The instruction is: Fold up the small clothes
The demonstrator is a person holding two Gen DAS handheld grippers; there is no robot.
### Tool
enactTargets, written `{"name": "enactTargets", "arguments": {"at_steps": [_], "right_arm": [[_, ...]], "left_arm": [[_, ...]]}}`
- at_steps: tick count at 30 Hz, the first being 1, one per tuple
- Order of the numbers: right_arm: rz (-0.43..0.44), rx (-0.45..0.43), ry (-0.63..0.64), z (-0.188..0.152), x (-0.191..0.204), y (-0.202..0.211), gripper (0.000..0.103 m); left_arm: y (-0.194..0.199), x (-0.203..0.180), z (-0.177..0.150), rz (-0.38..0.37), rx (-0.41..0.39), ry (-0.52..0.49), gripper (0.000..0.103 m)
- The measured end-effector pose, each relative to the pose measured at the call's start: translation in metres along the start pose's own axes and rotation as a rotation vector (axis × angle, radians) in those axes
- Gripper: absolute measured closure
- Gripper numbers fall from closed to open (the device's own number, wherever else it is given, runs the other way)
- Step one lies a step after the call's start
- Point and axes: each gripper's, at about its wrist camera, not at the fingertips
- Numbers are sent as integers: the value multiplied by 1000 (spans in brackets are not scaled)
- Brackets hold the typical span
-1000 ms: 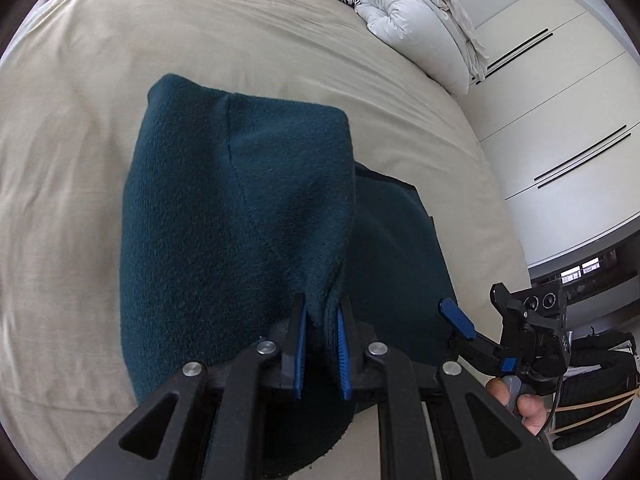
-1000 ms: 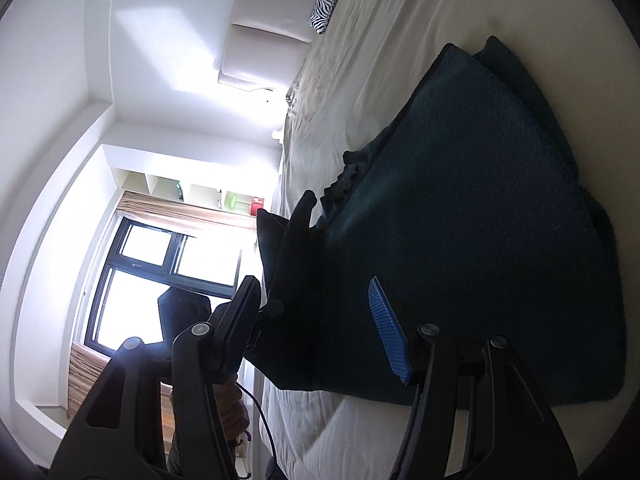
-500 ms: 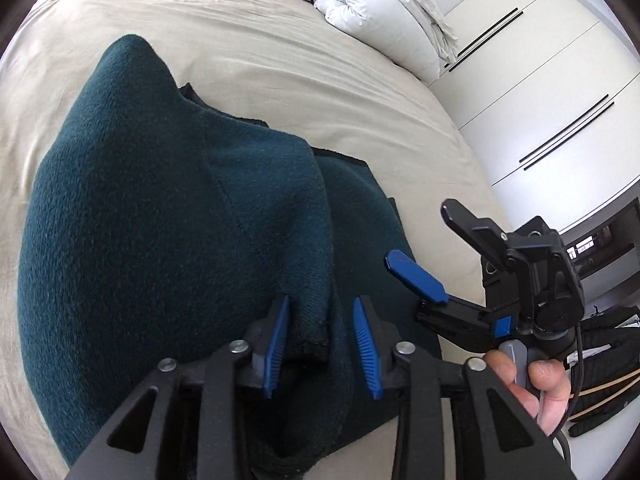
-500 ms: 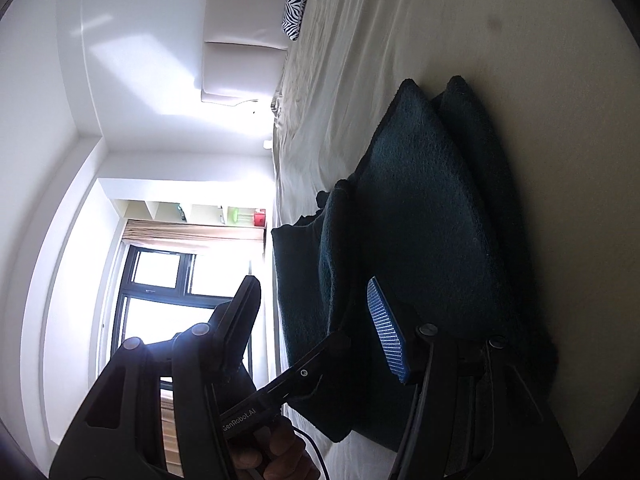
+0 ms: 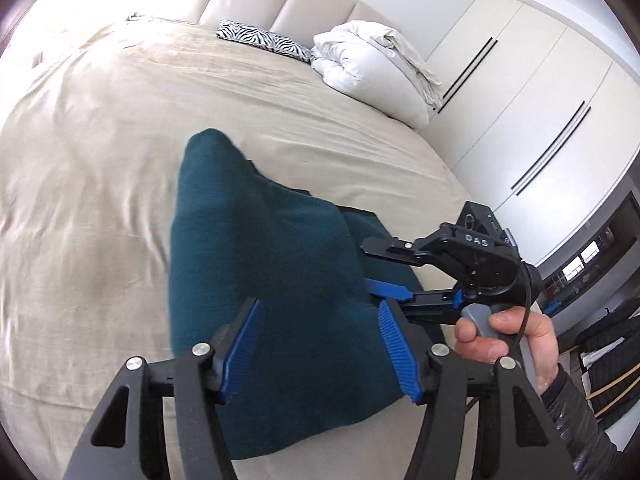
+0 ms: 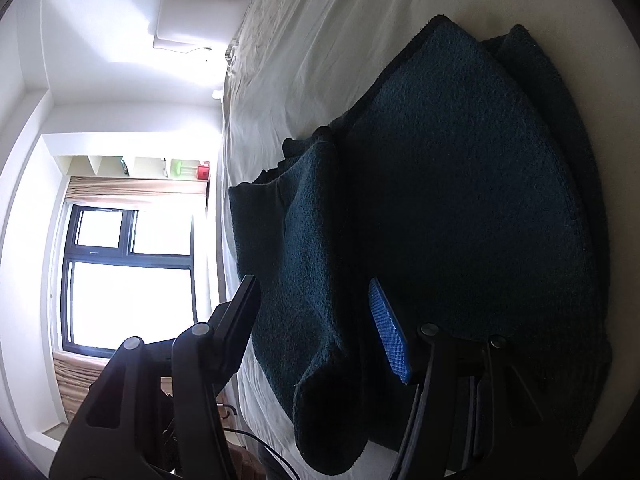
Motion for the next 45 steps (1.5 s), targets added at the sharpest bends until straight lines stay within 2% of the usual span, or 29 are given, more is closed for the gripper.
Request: {"name": "enactTargets", "arguments": {"at_steps": [5, 9, 14, 15, 16, 17, 19, 24, 29, 37, 45], "right_arm": [[-74, 72, -10, 3, 8, -27, 48], [-98, 96, 2, 4, 17, -45, 49], [-132, 145, 36, -2, 24, -55, 69], [-140, 152, 45, -3, 24, -57, 69], [-151, 151, 56, -4, 24, -57, 74], [-172, 143, 67, -5, 25, -57, 84], [-200, 131, 85, -7, 27, -55, 90], [-246, 89, 150, -13, 40, -39, 92], [-269, 63, 185, -13, 47, -9, 92], [-278, -5, 170, -14, 36, 40, 92], [-279, -26, 143, -18, 30, 56, 92]], "left_arm": [[5, 46, -8, 26, -21, 87, 41], [1, 58, -7, 29, -28, 105, 41], [1, 67, -7, 22, -31, 124, 41], [-1, 66, -5, 26, -27, 126, 41], [-2, 66, -5, 32, -24, 125, 41], [-2, 66, -5, 38, -23, 125, 41], [-3, 66, -3, 40, -25, 123, 41], [-4, 53, 5, 54, -28, 97, 41], [-8, 24, 19, 74, -35, 27, 41], [-31, -17, 40, 91, -34, -43, 41], [-70, -36, 41, 141, 22, -97, 41]]}}
Point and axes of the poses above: each gripper's, at about its wrist camera, not at the fingertips, and y roughly against the way its jaws point, x to its left, z to its top, and after that the axes turned 14 degrees about x, right-handed
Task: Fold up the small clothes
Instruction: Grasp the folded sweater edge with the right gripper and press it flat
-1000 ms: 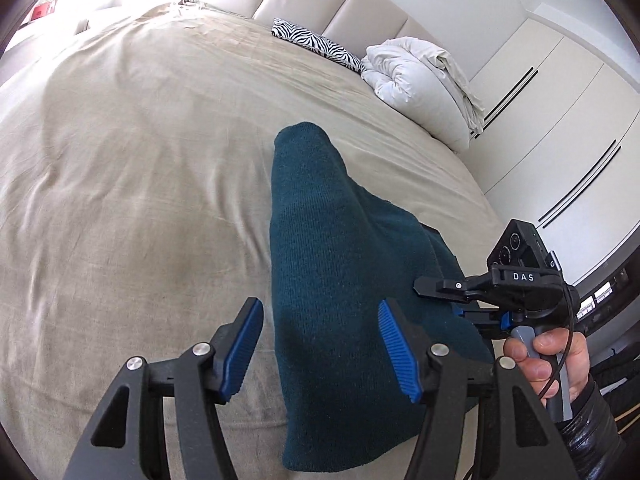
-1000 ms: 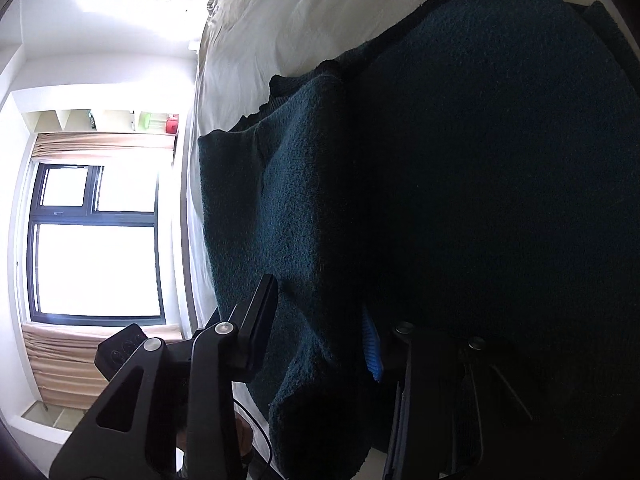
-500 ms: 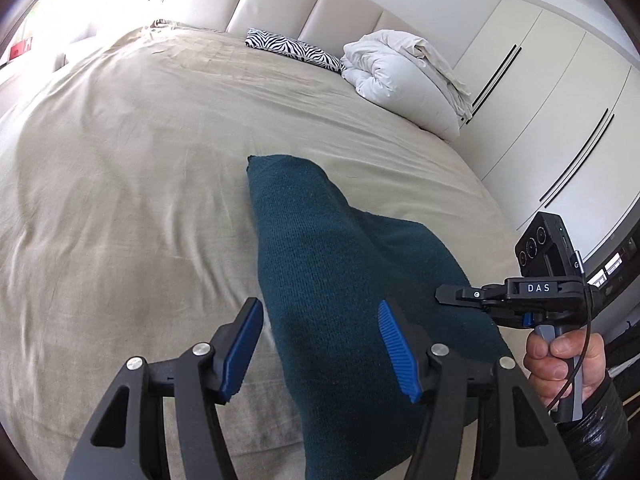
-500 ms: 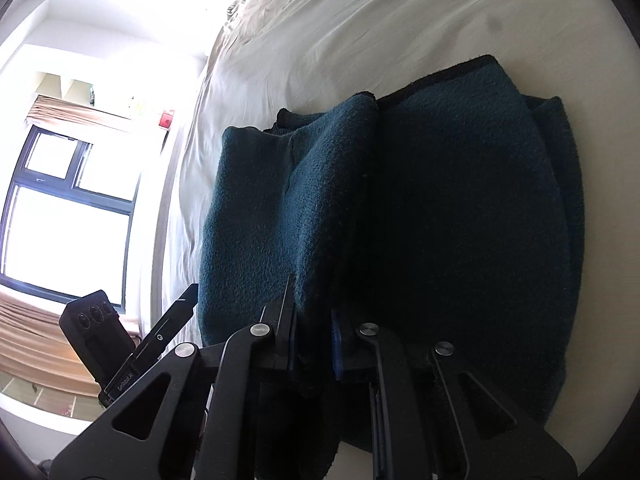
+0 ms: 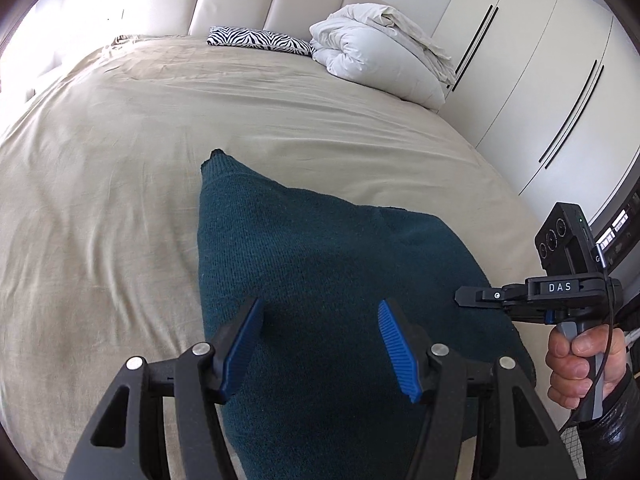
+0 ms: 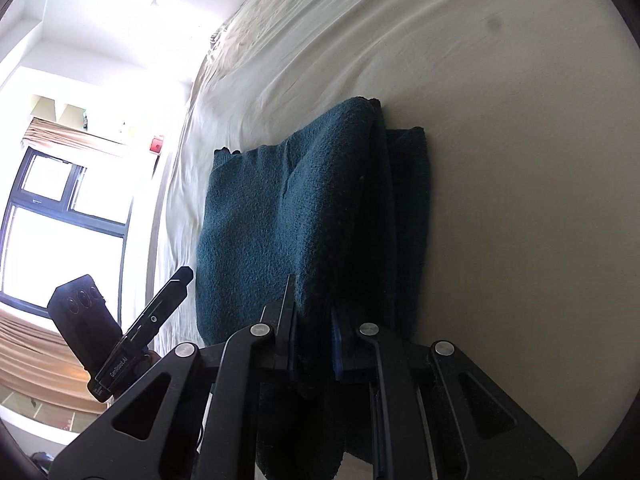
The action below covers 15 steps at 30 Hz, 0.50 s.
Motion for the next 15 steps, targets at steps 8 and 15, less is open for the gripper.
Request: {"name": "enactTargets", "arguments": {"at_steps": [8, 15], "right_arm": [[69, -3, -59, -7, -21, -2, 92], [113, -32, -97, -37, 1, 20, 77]], "left_arm": [[-18, -5, -15, 83, 12, -52, 40], [-12, -2, -21, 73, 14, -43, 40]]}}
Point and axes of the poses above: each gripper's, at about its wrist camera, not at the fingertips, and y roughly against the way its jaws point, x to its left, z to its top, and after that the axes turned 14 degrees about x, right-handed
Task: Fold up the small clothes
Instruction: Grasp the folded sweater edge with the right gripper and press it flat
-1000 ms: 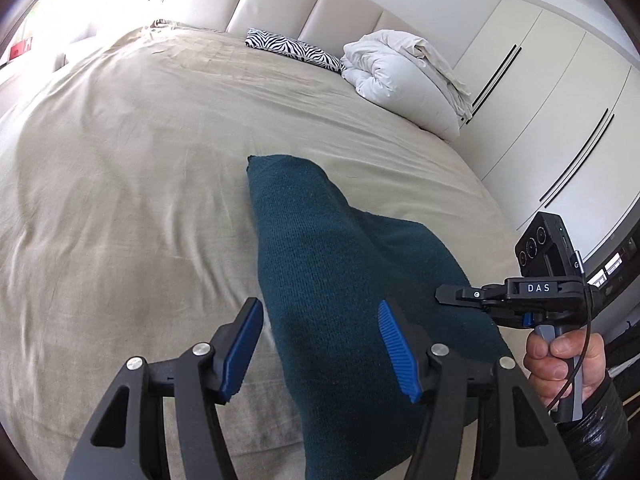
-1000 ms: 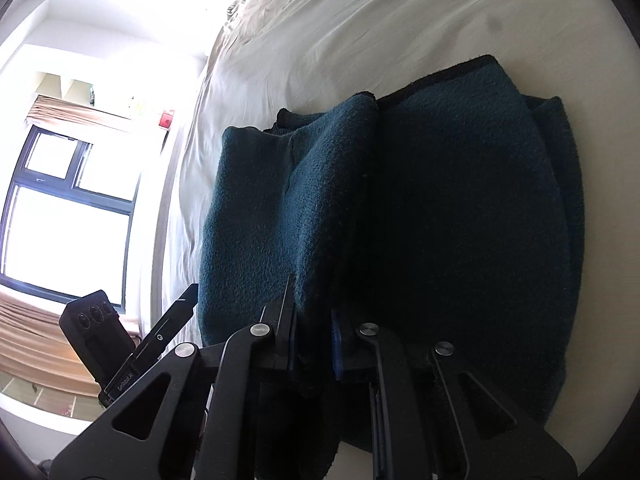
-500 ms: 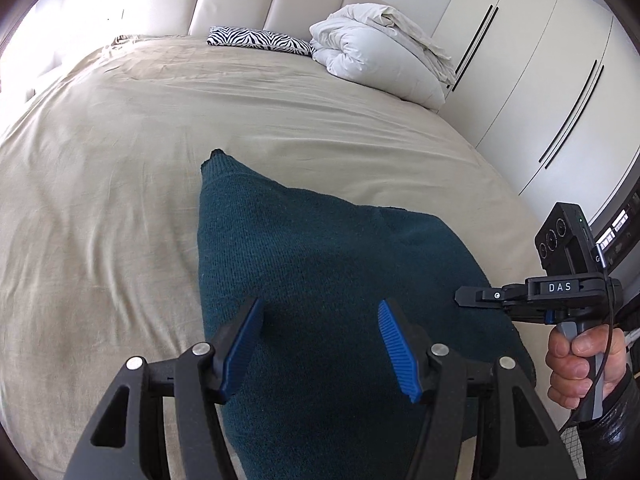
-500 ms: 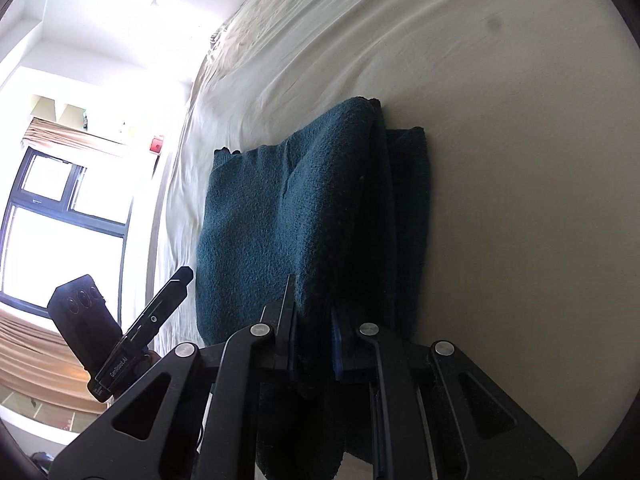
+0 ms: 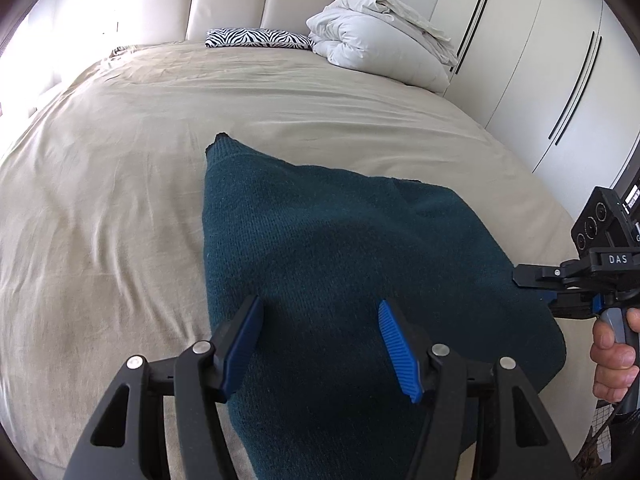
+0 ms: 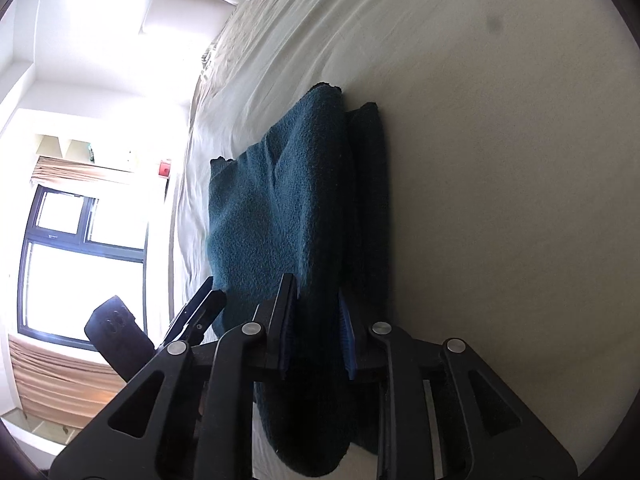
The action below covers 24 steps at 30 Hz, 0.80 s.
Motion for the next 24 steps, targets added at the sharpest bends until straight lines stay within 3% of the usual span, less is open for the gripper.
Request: {"name": "enactTargets", "arguments": {"at_steps": [4, 6, 7, 9, 10, 11, 15, 20, 24], "right_arm": [[44, -11, 27, -36, 12, 17, 56], [11, 23, 39, -52, 17, 11, 56], [-9, 41, 45, -59, 18, 6, 58], [-31, 49, 39, -69, 15, -4, 78], [-15, 46, 18, -73, 11, -5, 89], [16, 34, -9, -77, 3, -3, 92], [107, -5, -76, -92, -13, -2, 94], [137, -33, -115, -109, -18, -11, 95], [192, -58, -133, -101, -49, -23, 98]], "left_arm": [[1, 2, -2, -6, 4, -4, 40], [-1, 0, -2, 6, 16, -11, 40], [-2, -1, -2, 11, 22, -15, 40], [-1, 1, -3, 6, 27, -10, 40], [-1, 2, -4, 0, 29, -7, 40], [-1, 2, -5, -3, 31, -6, 40], [-2, 2, -8, 8, 34, -23, 40], [-6, 3, -12, 3, 32, -34, 39], [2, 3, -14, -1, 35, -28, 41]]}}
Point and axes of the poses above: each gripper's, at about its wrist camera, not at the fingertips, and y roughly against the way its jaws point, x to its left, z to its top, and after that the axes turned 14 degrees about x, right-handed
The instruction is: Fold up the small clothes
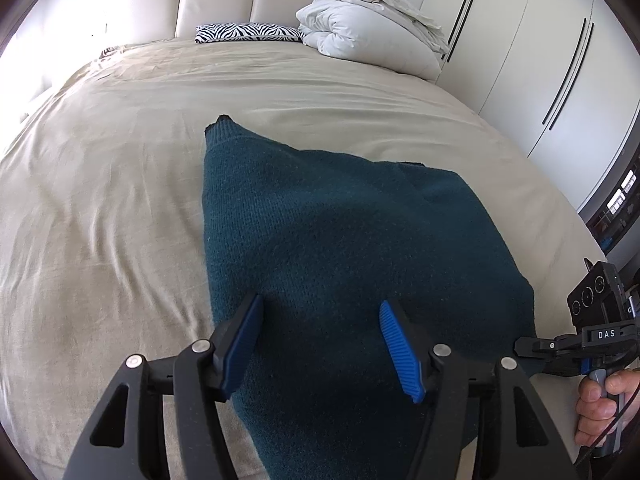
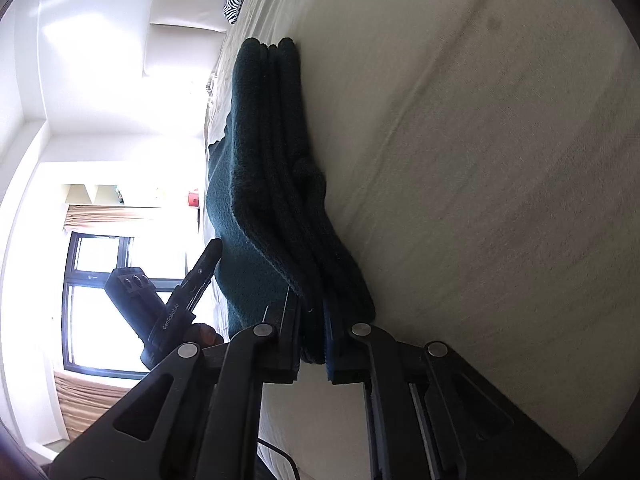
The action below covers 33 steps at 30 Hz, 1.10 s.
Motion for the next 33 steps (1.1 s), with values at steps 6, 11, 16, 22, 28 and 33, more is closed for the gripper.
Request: {"name": "enactTargets", "arguments": {"at_steps": [6, 11, 16, 22, 28, 33], "right_arm": [[5, -2, 21, 2, -2, 0, 98], [0, -20, 69, -3, -13, 10, 98], [8, -21, 85, -3, -20, 2, 98], [18, -27, 87, -3, -25, 1, 98], [13, -34, 84, -5, -24, 2, 98], [15, -59, 48, -17, -16, 12, 93]], "left_arm": [[20, 4, 33, -190, -10, 46, 46], [-4, 34, 52, -538, 36, 183, 60], [-38, 48, 50, -646, 125, 238, 66], [-49, 60, 36, -614, 111, 253, 97], [-21, 51, 21, -556, 77, 253, 86], [23, 30, -2, -479, 16, 159, 45]]}}
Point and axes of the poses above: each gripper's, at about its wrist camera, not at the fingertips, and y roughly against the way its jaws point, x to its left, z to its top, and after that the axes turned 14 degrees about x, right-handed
